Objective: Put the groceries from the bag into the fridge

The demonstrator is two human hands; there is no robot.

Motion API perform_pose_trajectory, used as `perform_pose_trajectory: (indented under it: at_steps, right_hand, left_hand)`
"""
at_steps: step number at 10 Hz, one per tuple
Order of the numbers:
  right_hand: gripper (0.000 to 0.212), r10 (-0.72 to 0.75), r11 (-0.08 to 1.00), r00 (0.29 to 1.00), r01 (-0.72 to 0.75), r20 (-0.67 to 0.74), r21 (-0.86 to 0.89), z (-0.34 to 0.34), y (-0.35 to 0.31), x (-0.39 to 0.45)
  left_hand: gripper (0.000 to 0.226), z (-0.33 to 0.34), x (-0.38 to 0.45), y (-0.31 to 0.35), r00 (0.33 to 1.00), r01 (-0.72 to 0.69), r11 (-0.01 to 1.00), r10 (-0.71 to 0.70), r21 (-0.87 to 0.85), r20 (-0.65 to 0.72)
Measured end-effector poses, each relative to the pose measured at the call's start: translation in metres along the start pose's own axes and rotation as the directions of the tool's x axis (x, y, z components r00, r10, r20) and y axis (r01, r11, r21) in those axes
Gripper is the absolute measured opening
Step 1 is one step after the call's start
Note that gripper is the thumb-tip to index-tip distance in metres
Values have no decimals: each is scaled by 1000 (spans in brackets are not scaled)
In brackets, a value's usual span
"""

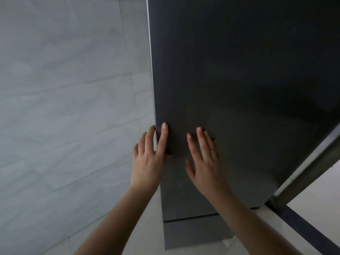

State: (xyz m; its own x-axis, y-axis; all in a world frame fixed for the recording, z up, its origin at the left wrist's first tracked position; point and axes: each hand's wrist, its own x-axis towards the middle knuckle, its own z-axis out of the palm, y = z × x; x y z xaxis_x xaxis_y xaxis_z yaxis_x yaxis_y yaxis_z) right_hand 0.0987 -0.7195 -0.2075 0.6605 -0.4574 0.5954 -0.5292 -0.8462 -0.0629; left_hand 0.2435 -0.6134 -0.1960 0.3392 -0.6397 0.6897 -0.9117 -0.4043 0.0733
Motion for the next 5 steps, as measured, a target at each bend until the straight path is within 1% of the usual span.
perform_pose_trajectory:
  at_steps: [1, 2, 3, 4, 5]
  right_hand:
    - [75, -31, 999, 999, 31, 22, 18, -6, 3, -1]
    - [73, -72, 997, 995, 68, 74, 47, -19, 10, -4]
    - [69, -90, 994, 989, 81, 115, 75, -34, 23, -15]
    - [63, -105, 991, 984, 93, 141, 91, -46, 35, -32]
    - [63, -93, 993, 976, 76, 196, 89, -51, 45, -49]
  left_hand:
    - [102, -6, -1, 3, 998, 49, 992, -53, 118, 37]
    - [92, -18, -3, 13, 993, 95, 976, -108, 196, 57]
    - [76, -28, -9, 26, 990, 115, 974, -129, 197, 58]
    - [72, -39, -24, 39, 989, 63, 970, -91, 233, 113]
    - [75, -45, -48, 61, 984, 29, 975, -67, 221, 166]
